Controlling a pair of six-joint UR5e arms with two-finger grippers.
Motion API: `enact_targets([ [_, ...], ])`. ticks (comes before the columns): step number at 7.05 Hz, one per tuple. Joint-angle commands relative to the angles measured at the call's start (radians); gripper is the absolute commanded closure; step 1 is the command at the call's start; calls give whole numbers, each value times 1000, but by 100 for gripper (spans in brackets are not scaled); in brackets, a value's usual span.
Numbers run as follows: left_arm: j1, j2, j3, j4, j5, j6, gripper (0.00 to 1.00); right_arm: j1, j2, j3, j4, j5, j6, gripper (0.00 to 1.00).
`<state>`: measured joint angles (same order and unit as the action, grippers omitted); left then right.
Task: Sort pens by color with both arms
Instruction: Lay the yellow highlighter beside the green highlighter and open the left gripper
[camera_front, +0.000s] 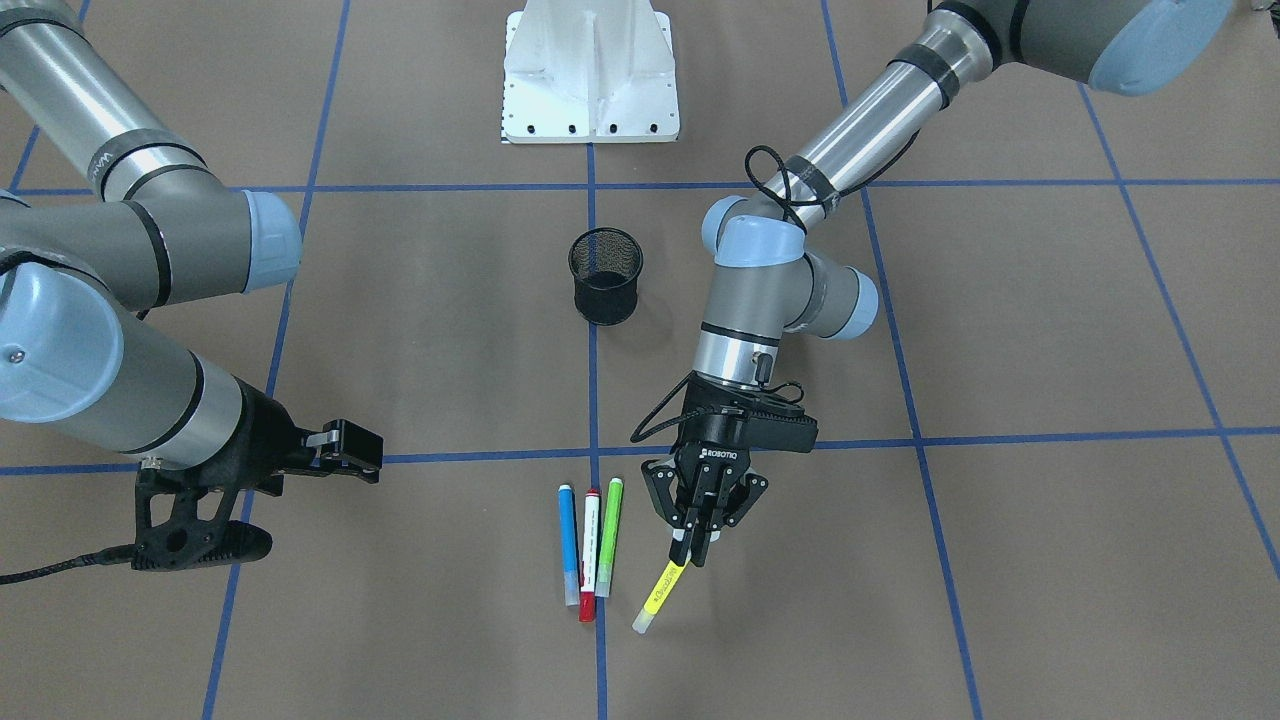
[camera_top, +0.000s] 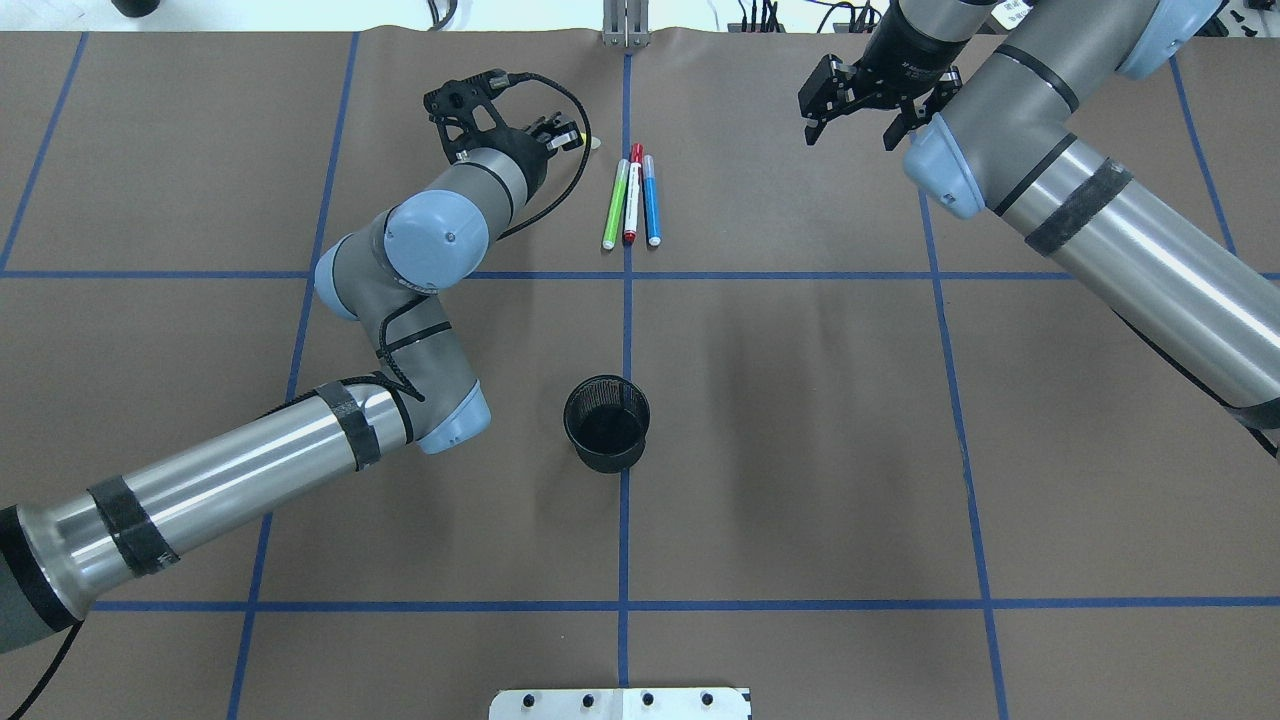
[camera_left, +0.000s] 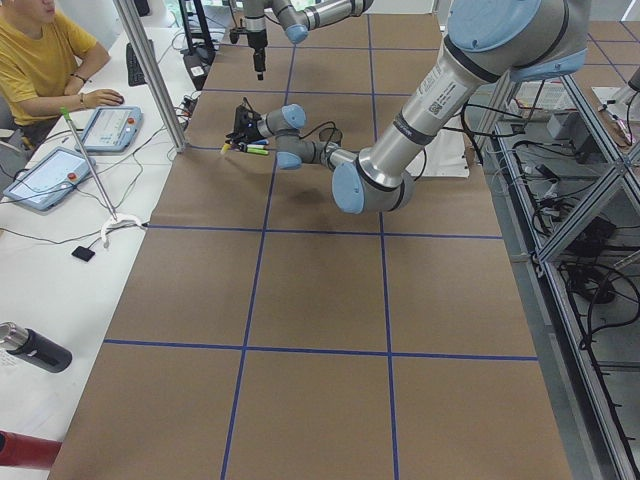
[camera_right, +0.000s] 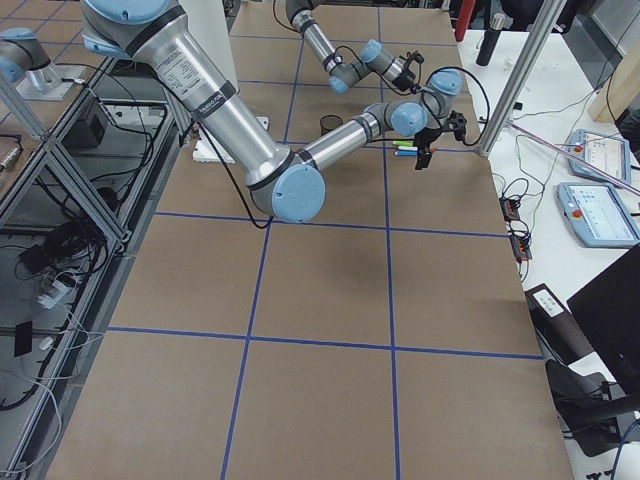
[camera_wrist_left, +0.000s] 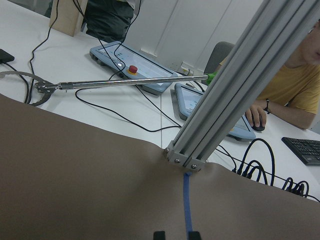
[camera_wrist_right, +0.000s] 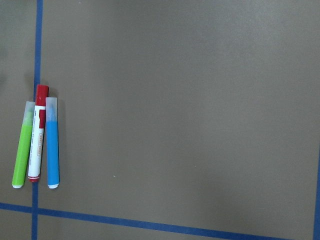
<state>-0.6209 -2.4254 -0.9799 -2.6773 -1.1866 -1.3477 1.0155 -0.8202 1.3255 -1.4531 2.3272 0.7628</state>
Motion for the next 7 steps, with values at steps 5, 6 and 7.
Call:
enact_targets([
  [5,12,9,-26,-3,-8,2,20,0,-2,0,2,-3,0,1],
  [6,12,9,-29,-3,-11,4,19,0,-2,0,2,-3,0,1],
  [7,12,8,-40,0,-30,8,14,0,-2,0,2,-3,-2,1],
])
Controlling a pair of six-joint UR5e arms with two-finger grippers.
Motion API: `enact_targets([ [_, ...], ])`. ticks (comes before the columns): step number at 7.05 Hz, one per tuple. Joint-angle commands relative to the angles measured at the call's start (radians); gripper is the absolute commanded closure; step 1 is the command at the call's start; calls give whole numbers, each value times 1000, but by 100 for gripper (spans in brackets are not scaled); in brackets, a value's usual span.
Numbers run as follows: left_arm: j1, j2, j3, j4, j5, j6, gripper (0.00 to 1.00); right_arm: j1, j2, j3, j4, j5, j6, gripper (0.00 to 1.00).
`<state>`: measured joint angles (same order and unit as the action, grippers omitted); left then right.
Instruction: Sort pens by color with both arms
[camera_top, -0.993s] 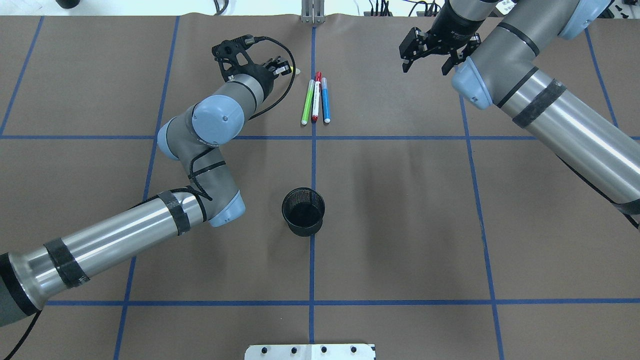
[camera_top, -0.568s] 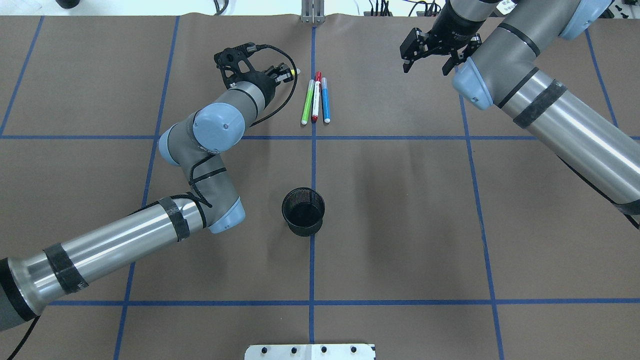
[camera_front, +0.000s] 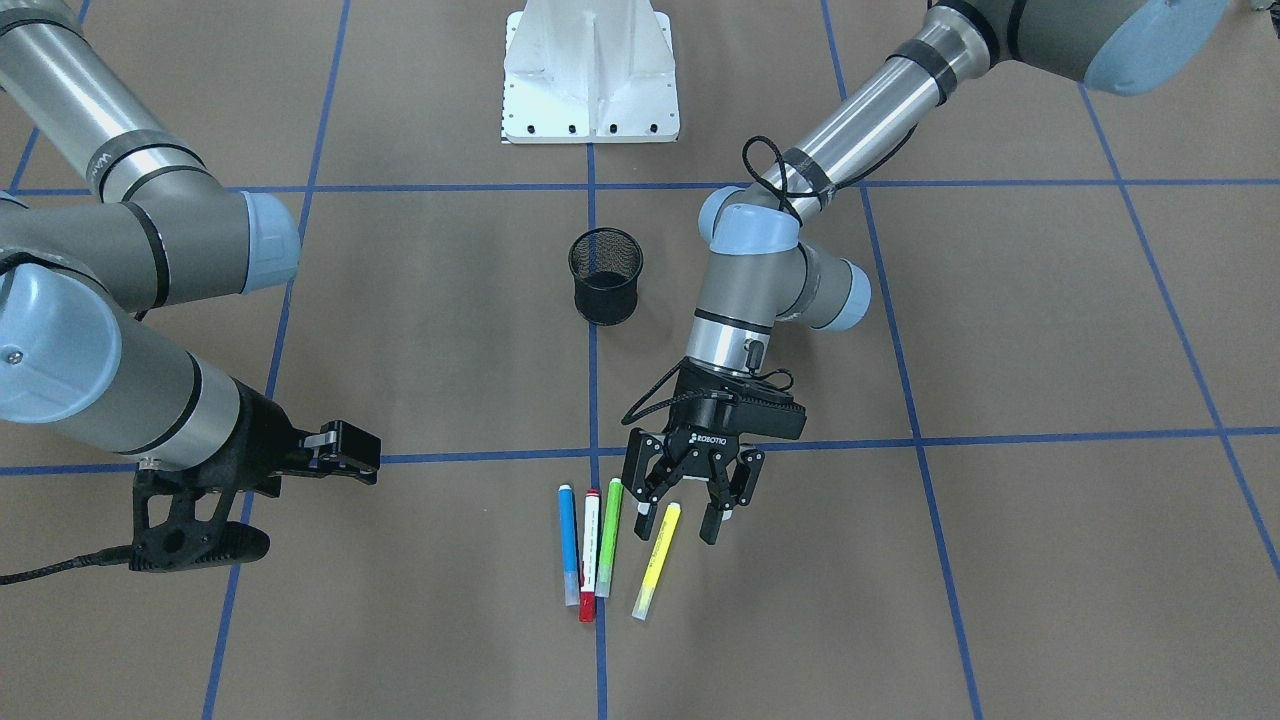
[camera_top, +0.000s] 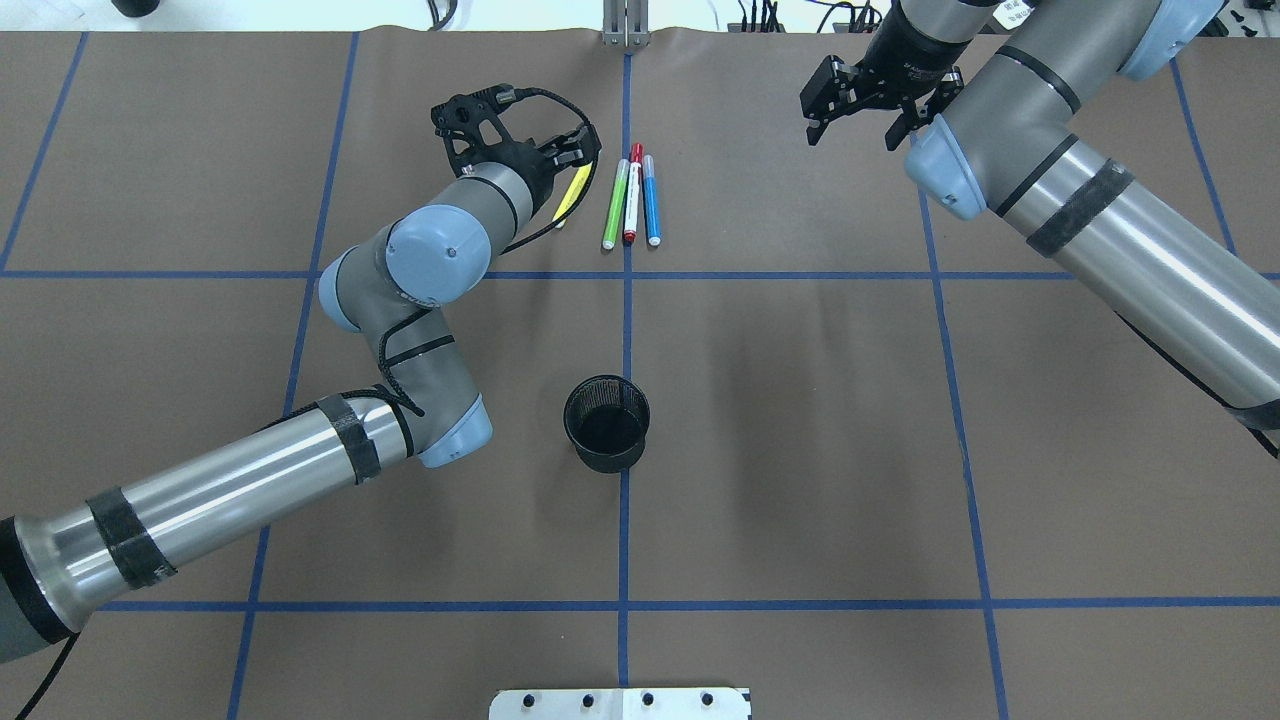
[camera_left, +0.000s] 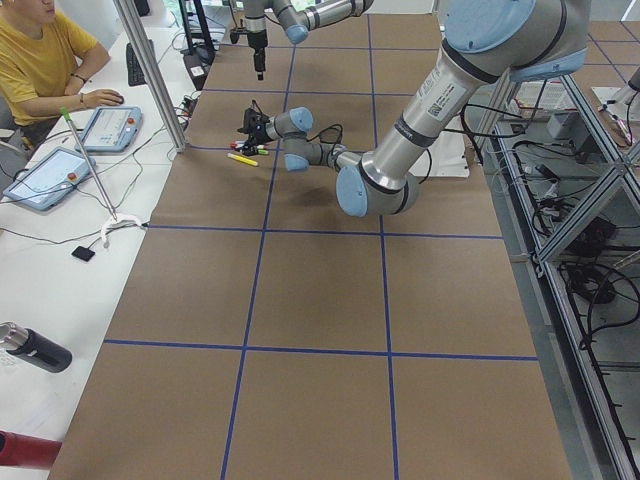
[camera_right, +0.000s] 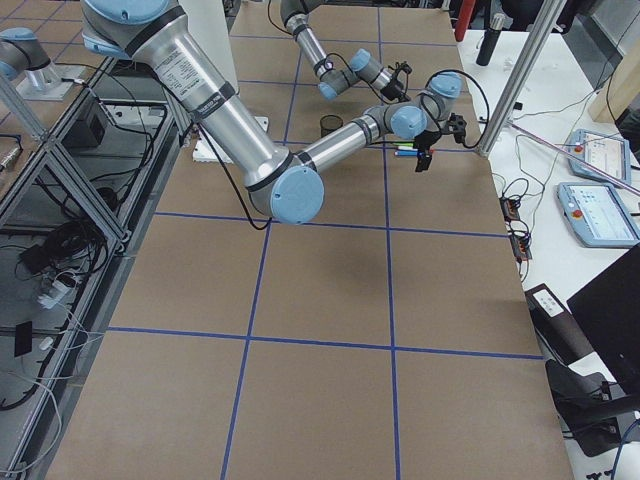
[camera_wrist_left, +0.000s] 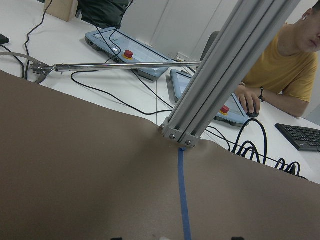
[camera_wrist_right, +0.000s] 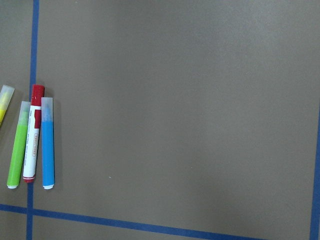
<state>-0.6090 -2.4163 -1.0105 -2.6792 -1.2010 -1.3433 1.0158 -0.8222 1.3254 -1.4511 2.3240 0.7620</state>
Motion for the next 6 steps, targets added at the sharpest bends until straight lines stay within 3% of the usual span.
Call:
enact_targets([
  [1,-5,-1,-17,13,-38,50,1,0,2,0,0,-8,-1,1],
  [2,-11,-1,-20,31,-61,109,1,0,0,0,0,-9,-1,1],
  [3,-40,0,-58,152,-159,121,1,0,0,3,0,-11,-1,1],
  [6,-110,54,-289,524,-386,295,1,1,-2,11,0,-15,-1,1],
])
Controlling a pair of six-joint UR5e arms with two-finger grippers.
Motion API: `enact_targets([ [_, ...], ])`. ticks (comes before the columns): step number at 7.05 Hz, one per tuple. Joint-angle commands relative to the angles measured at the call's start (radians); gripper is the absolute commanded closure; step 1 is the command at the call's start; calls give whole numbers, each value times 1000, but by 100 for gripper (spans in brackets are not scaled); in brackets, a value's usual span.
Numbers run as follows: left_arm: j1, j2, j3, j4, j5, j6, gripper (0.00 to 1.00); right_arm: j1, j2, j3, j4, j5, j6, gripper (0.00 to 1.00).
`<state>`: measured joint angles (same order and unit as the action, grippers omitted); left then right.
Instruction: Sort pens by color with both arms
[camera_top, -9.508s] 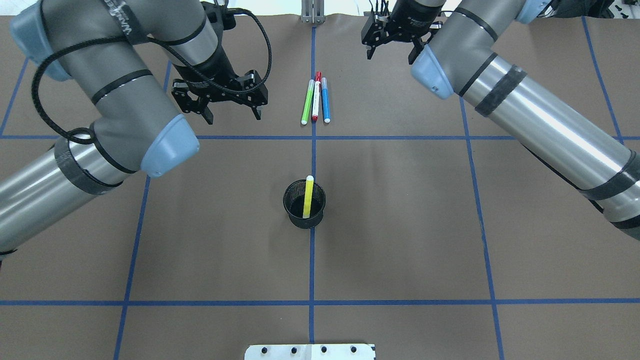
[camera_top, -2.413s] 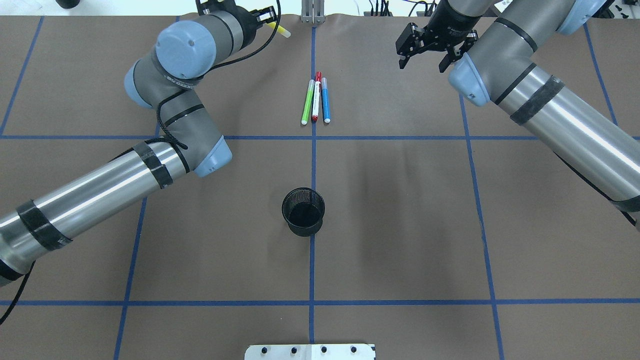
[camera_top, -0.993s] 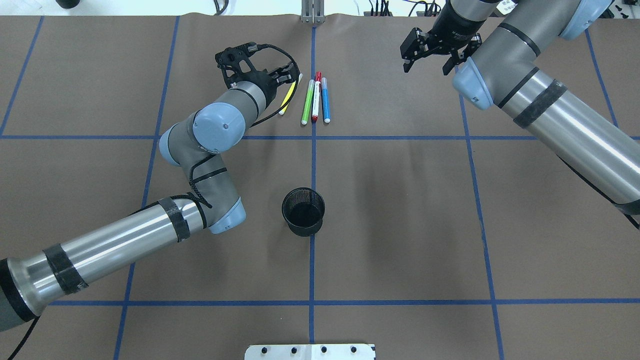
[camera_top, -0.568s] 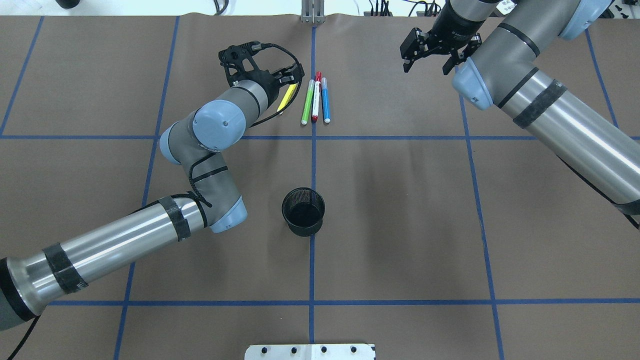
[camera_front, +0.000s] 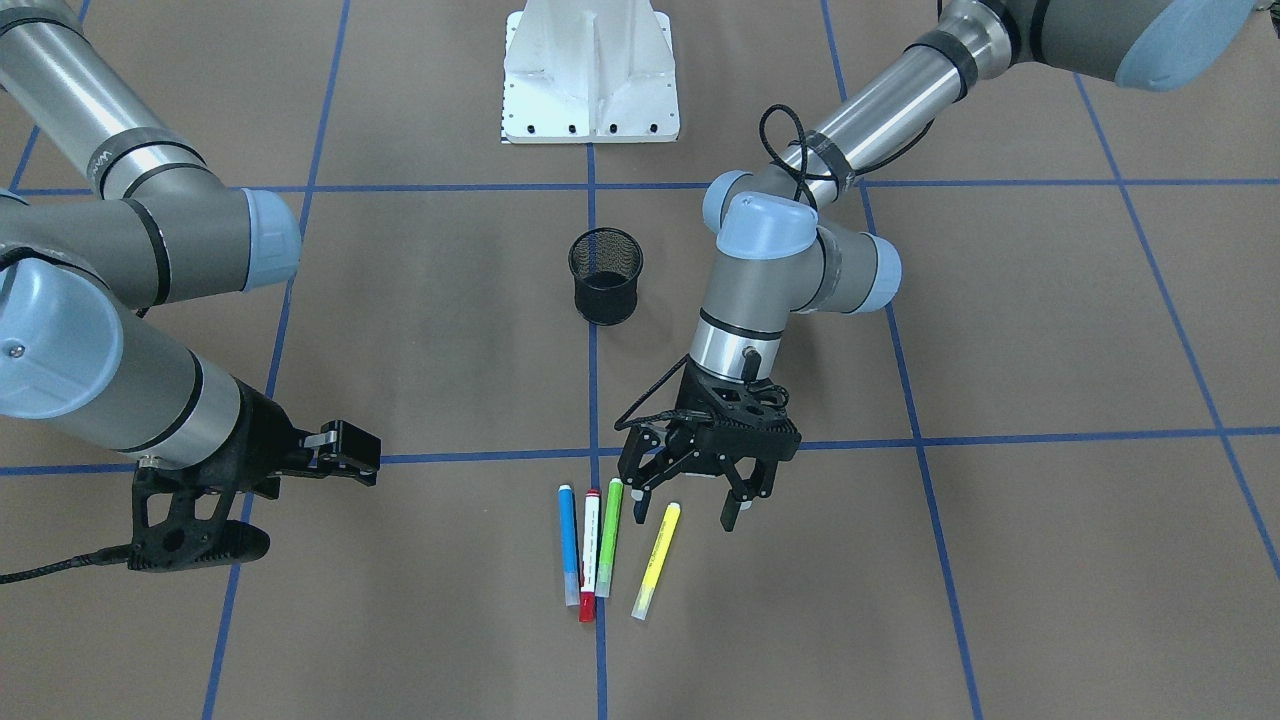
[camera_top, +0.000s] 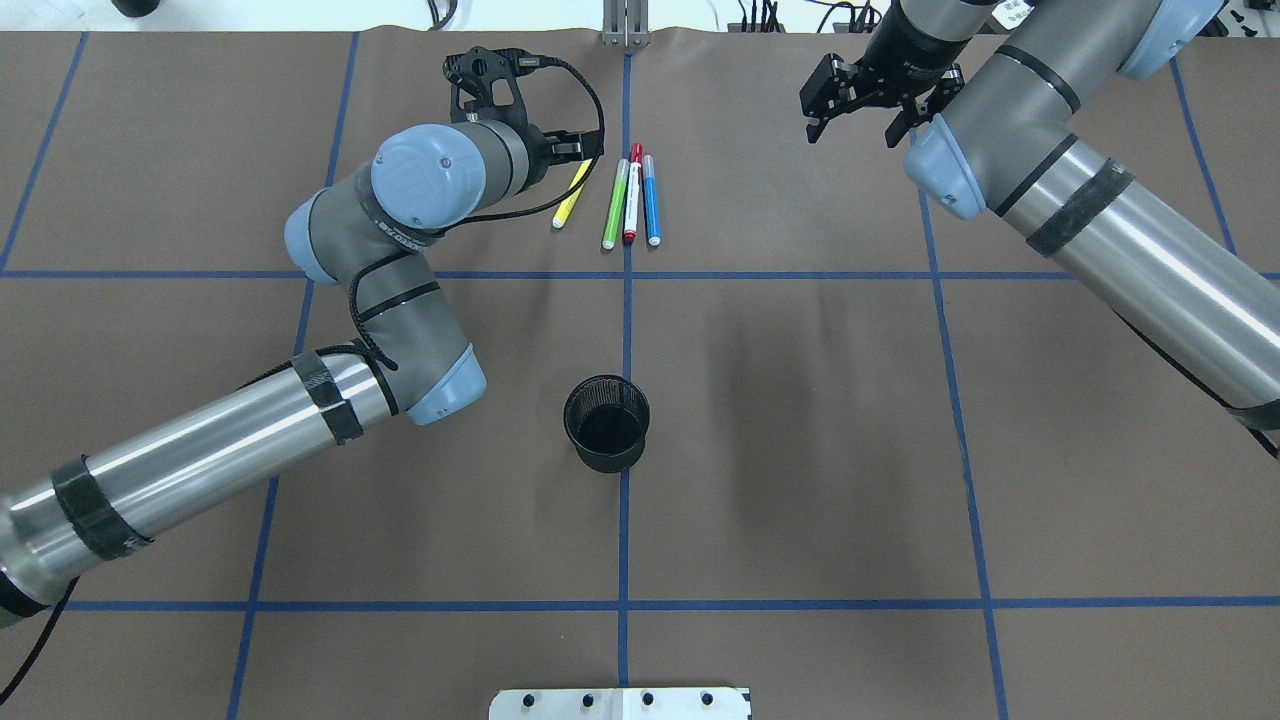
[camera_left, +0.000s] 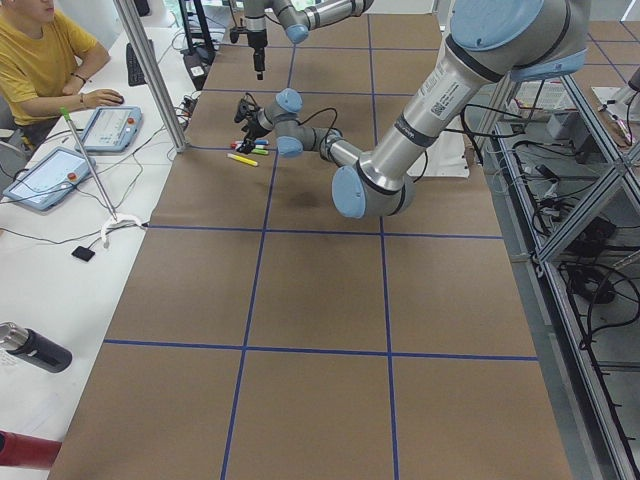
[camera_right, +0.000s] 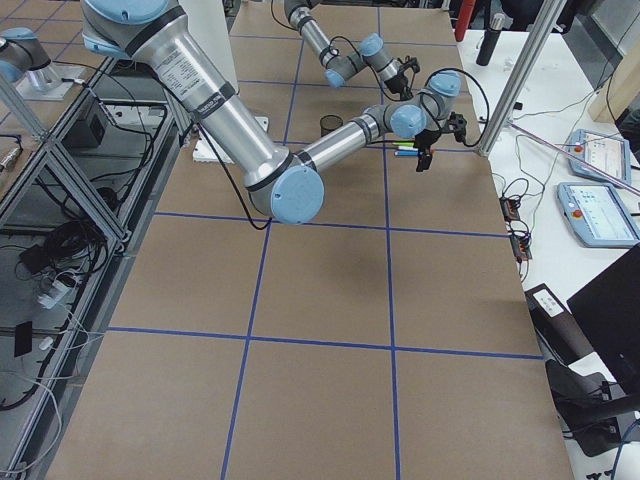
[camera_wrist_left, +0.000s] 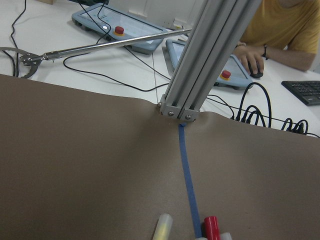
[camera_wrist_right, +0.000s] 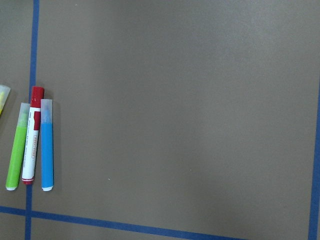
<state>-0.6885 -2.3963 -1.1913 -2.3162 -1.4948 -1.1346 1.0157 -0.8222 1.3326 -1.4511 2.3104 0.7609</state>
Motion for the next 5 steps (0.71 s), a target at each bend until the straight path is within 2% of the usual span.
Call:
enact_targets([
  [1,-67,66,-188,282,-202,131,1,3,-5,13,0,-2,0,1],
  [2,-109,109,-277,417,-300,200,1,9,-32,58,-2,-21,2,1],
  [4,-181,173,-443,699,-393,414,1,35,-136,179,-2,-61,0,1],
  [5,-237,190,-479,787,-441,526,1,64,-197,228,-2,-62,-14,1],
])
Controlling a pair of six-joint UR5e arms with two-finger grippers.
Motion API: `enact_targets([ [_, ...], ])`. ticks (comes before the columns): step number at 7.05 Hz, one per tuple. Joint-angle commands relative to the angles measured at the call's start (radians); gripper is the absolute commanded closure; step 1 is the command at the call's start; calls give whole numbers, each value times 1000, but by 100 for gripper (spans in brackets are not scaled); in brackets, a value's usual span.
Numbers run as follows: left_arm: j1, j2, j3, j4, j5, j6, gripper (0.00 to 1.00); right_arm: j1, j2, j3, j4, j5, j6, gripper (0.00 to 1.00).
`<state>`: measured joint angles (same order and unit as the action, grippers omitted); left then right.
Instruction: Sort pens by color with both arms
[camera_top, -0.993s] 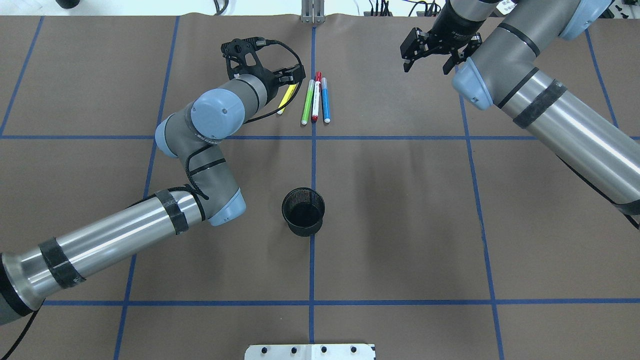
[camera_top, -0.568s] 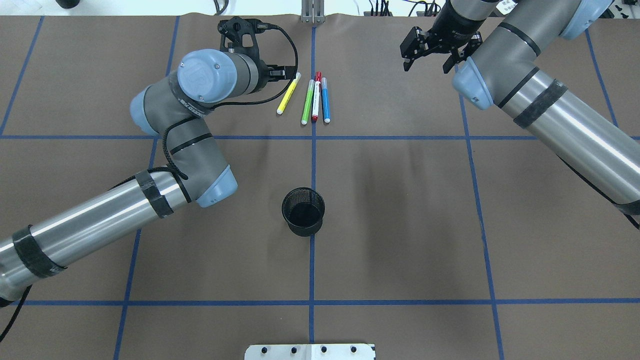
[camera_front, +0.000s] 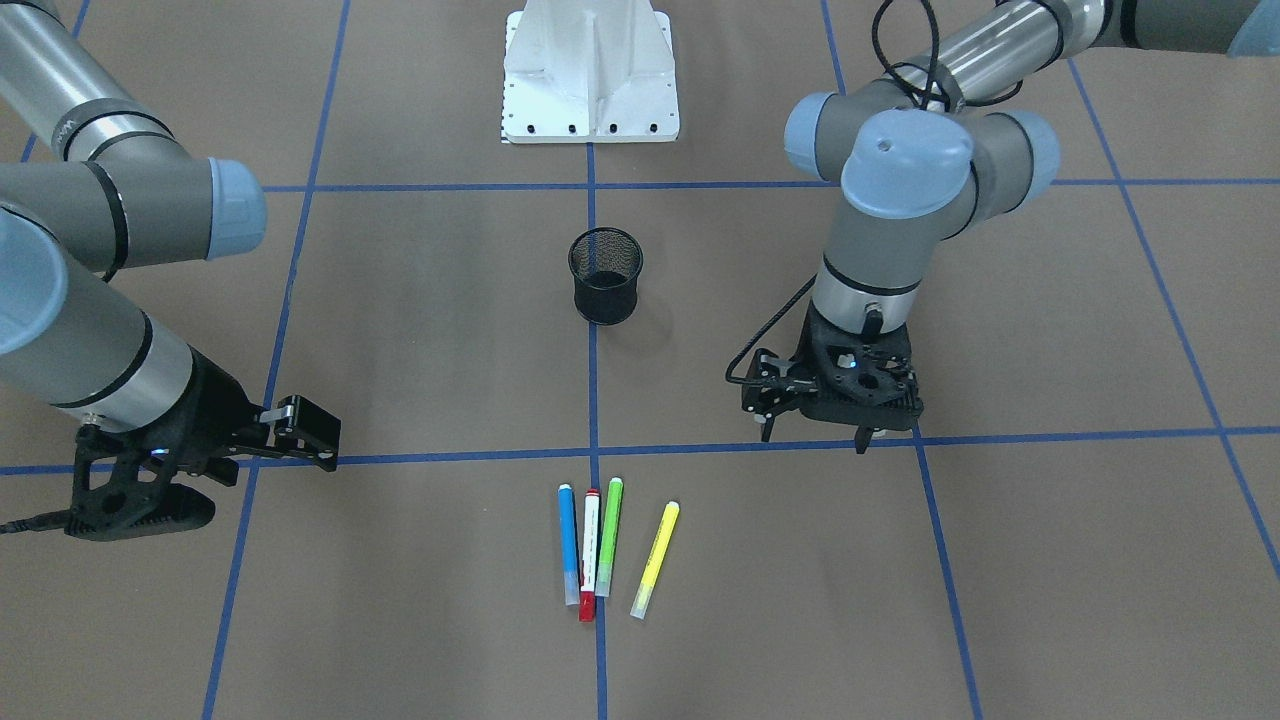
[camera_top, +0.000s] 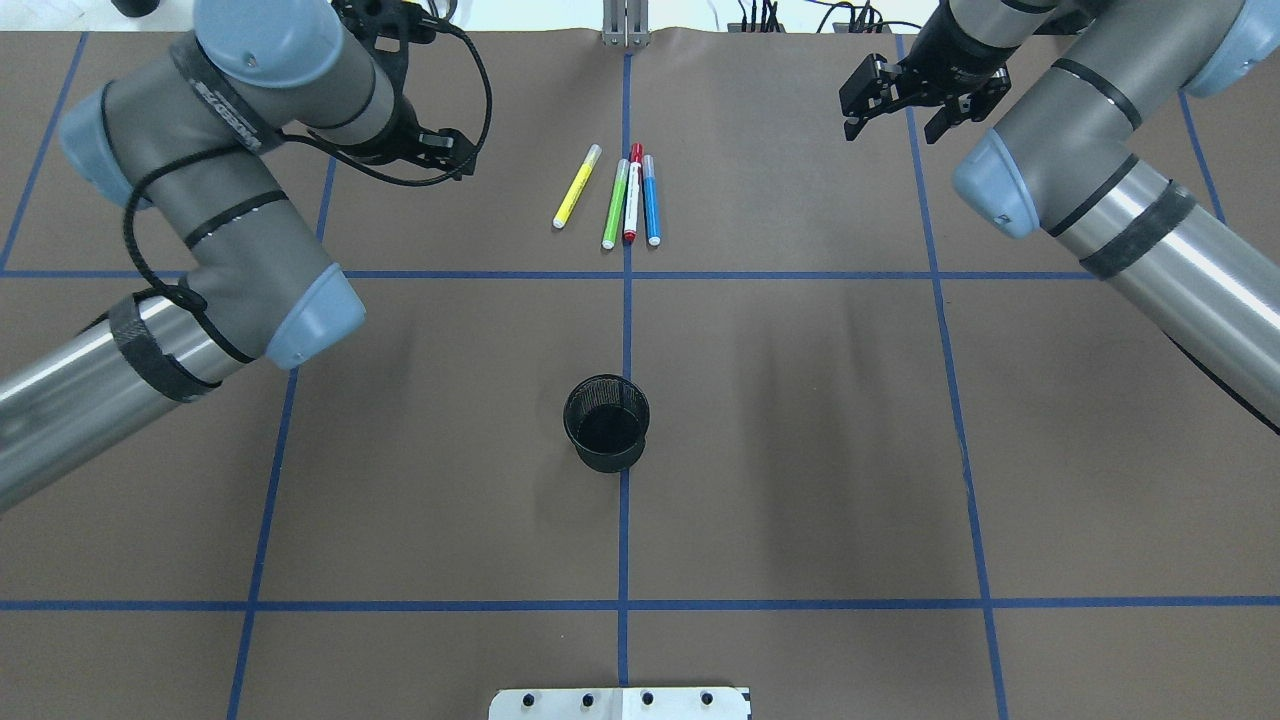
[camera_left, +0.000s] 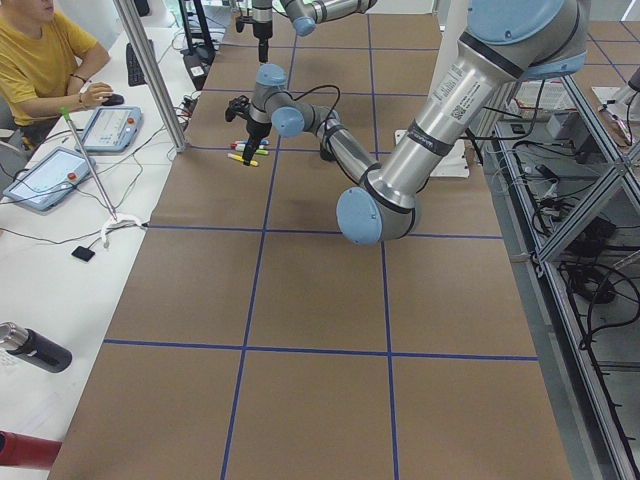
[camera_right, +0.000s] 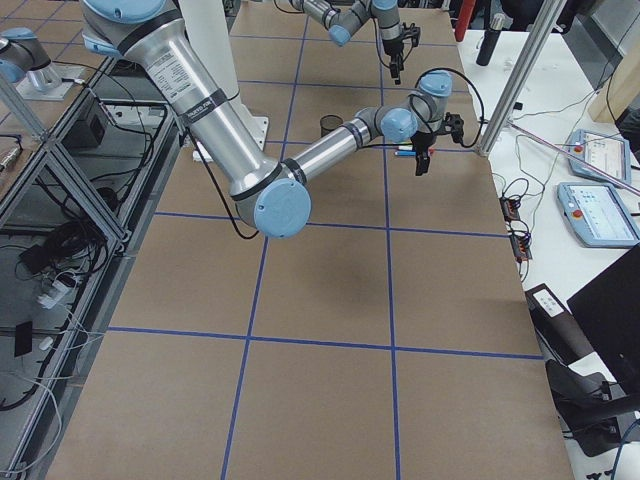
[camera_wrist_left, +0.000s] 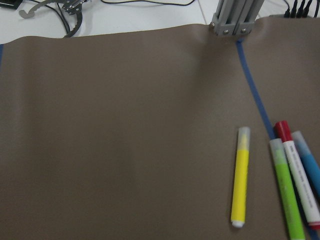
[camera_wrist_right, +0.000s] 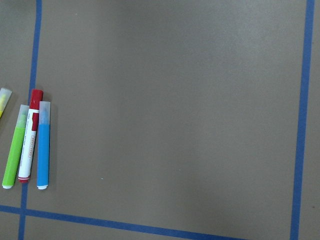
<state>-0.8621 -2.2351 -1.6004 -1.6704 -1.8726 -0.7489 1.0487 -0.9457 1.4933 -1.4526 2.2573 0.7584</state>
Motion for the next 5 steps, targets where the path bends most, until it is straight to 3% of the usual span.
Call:
enact_targets([
  [1,-145,88,-87,162,-132,254,1,66,-134,97,-2,-7,-102,1],
  [5,-452,288,-34,158,-297,708,1,293,-376,101,-11,27,-587,1],
])
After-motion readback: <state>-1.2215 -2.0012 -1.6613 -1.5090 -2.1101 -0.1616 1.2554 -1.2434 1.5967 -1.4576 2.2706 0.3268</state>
